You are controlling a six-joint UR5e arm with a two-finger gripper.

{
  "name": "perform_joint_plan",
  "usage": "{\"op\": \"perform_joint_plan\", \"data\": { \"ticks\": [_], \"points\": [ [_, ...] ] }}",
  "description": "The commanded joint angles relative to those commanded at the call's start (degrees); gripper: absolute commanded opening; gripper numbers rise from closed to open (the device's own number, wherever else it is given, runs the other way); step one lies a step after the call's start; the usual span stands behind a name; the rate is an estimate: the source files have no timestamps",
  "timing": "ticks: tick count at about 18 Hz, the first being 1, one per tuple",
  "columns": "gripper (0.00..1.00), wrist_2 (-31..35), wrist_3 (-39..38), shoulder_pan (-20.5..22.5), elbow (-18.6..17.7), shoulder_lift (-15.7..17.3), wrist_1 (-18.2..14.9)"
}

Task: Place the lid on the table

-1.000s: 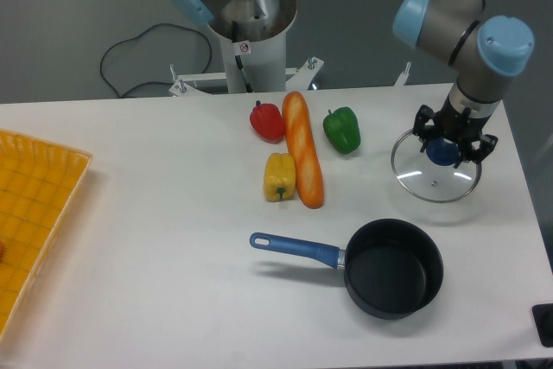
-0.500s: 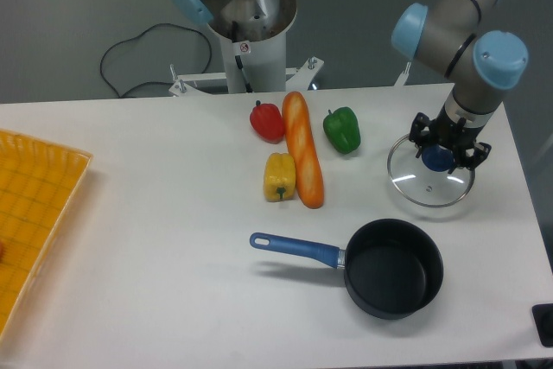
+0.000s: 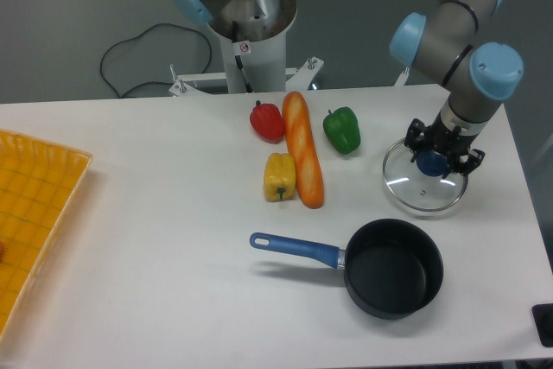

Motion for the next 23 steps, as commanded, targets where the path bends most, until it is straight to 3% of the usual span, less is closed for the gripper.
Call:
{"op": "perform_joint_plan", "data": {
  "ticks": [23],
  "points": [
    [0.49, 0.6, 0.0, -0.4, -0.2, -1.1, 2.4]
  ]
}}
